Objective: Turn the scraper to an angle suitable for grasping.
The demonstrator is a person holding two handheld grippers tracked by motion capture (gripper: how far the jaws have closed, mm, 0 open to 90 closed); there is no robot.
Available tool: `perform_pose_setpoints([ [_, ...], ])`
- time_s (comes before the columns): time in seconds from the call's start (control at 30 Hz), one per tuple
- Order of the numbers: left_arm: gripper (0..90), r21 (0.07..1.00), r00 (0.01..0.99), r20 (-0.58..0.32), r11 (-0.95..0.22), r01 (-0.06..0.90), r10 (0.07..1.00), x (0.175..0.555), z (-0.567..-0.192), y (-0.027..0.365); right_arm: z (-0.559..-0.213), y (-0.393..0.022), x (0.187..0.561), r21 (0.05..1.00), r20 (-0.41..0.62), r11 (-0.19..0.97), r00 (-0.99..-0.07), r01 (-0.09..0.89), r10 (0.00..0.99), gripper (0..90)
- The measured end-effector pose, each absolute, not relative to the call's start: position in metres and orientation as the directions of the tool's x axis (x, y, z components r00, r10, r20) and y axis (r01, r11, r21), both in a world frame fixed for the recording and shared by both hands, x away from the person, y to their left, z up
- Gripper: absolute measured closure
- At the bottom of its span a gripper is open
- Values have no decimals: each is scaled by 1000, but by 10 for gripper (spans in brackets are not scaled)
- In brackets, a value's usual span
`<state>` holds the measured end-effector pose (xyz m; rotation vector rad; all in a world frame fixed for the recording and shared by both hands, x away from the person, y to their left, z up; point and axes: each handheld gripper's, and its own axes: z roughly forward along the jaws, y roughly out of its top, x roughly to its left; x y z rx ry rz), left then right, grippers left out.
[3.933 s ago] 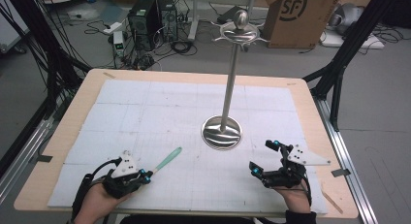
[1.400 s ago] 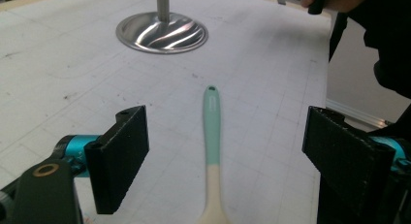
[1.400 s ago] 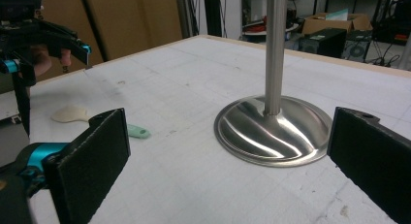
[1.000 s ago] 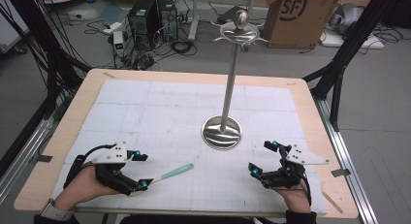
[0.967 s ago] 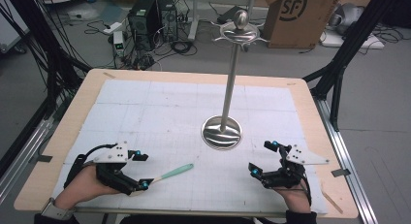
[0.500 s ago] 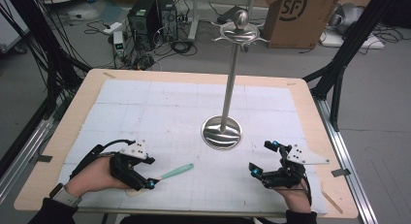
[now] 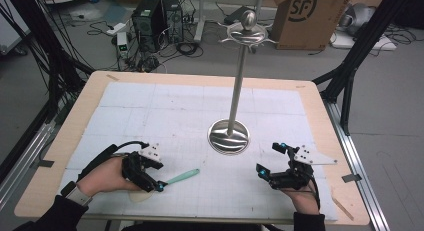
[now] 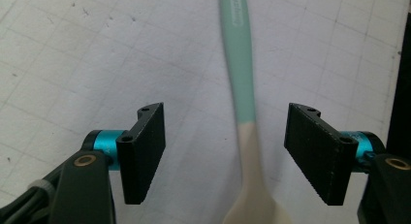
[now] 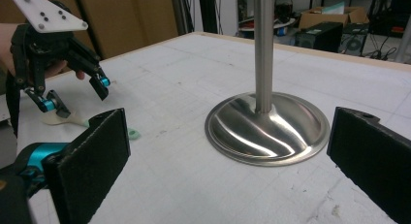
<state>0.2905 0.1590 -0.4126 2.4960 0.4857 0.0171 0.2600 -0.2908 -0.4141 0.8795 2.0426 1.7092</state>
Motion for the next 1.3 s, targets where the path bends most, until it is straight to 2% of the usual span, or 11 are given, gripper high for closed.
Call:
perform_pose_setpoints([
  [0.33, 319, 528, 939, -68, -786, 321, 338, 284, -418, 157, -414, -290, 263, 969, 134, 73, -752, 235, 645, 4],
  [0.57, 347, 500, 939, -88, -800, 330, 333, 281, -419, 154, -412, -292, 261, 971, 140, 58, -752, 231, 644, 4],
  [0.77, 411, 465, 949, -65, -832, 304, 310, 279, -418, 148, -412, -293, 262, 971, 143, 54, -748, 233, 648, 4],
  [0.97, 526, 393, 953, -16, -874, 285, 304, 278, -413, 139, -412, -293, 261, 971, 141, 58, -750, 233, 646, 4],
  [1.17, 662, 314, 960, -8, -910, 269, 281, 274, -409, 130, -411, -296, 262, 972, 147, 46, -746, 232, 650, 4],
  [1.3, 677, 279, 961, -10, -922, 268, 276, 276, -409, 125, -412, -294, 265, 972, 147, 43, -746, 230, 649, 4],
])
